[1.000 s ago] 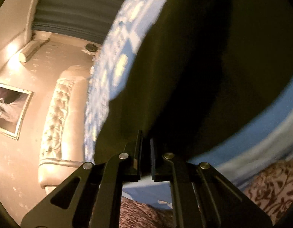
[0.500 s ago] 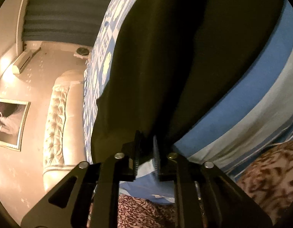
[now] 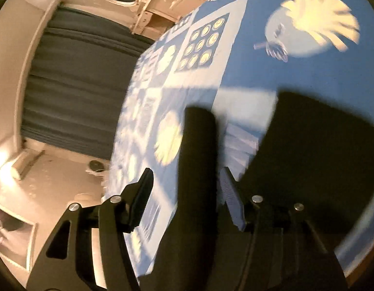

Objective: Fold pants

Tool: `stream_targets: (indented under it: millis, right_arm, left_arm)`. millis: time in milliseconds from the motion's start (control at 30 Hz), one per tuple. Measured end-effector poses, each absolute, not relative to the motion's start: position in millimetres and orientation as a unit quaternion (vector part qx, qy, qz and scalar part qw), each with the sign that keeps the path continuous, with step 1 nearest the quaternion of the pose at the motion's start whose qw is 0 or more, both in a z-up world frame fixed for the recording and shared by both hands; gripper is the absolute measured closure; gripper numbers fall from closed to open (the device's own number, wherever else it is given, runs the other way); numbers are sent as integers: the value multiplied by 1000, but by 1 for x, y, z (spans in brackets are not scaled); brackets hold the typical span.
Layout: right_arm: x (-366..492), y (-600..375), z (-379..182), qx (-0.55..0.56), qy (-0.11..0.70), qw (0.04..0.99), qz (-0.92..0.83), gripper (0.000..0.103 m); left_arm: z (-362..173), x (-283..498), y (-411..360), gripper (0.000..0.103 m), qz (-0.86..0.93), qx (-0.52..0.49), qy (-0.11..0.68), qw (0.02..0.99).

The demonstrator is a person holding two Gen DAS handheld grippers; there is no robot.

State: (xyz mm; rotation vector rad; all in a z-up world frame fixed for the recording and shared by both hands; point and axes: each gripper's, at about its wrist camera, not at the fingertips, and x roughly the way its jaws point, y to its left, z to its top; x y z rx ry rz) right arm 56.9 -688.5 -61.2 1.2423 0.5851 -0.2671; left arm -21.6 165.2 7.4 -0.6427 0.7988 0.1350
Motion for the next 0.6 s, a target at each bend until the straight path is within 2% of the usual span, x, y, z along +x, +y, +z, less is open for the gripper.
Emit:
stream_targets:
  millis: [167,300,333,367,400,433,600]
  right_arm:
    - [89,-716,-104,605,285,730,-141,48]
    - [110,-715,-106,582,290,750,-123,48]
    - [116,-713,-106,573,300,754,-117,52]
    - [119,-711,-104,562,308,759,-115,64]
    - [125,-709,-103,561,308,761,-101,90]
    - [128,-708,-100,566,303,761,-93,90]
    - [108,-712,-67,570,258,777,-72,92]
  left_arm:
    - [-6,-2,128,36,40,-315,409,856]
    - [-22,9,105,35,26,-325,433,840]
    - [-26,12,99,35,25,-323,440,838]
    - [-28,13,95,35,28,-319,444,837]
    - [-29,14,90,33,28,-315,445,837]
    - [-29,14,88,29,26,-313,445,838]
    - [-25,14,79,28,11,-298,440,847]
